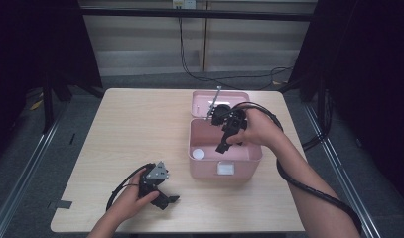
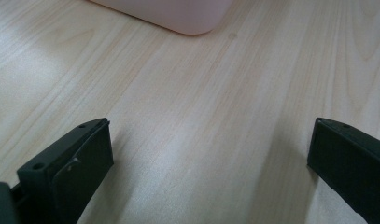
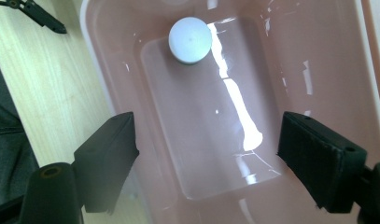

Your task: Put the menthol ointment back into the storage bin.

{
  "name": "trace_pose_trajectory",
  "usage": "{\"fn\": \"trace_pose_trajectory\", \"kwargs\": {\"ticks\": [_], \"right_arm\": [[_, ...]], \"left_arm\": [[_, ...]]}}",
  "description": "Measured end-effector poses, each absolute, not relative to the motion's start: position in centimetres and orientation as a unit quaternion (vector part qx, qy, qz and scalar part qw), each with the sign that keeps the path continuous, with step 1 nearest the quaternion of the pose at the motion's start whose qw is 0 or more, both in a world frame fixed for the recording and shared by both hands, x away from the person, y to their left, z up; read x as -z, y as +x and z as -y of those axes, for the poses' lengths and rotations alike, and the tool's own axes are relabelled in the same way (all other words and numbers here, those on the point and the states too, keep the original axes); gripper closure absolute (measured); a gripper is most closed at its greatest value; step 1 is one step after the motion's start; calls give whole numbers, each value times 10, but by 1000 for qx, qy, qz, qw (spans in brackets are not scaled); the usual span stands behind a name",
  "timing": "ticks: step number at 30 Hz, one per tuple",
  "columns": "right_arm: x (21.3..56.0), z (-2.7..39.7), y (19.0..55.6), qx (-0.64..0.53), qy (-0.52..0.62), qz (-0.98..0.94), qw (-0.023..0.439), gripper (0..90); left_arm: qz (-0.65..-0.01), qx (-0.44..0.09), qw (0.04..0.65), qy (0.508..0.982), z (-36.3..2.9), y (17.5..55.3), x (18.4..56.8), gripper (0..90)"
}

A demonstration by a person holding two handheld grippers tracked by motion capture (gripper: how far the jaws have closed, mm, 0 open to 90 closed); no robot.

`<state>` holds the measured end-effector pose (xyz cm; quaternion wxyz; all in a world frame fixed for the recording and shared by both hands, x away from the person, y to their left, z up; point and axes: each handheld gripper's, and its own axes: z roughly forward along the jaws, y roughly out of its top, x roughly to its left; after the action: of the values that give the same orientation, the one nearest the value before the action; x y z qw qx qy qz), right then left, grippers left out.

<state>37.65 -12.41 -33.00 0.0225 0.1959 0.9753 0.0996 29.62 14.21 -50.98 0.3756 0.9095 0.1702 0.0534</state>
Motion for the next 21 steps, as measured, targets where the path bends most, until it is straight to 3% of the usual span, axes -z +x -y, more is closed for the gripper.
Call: {"fn": "trace_pose_trajectory", "kwargs": {"ticks": [21], "right_arm": [[311,168,355,-100,210,-972,17,194]], "left_arm": [[-170,-54,376,909,-142,296,510,0]]}}
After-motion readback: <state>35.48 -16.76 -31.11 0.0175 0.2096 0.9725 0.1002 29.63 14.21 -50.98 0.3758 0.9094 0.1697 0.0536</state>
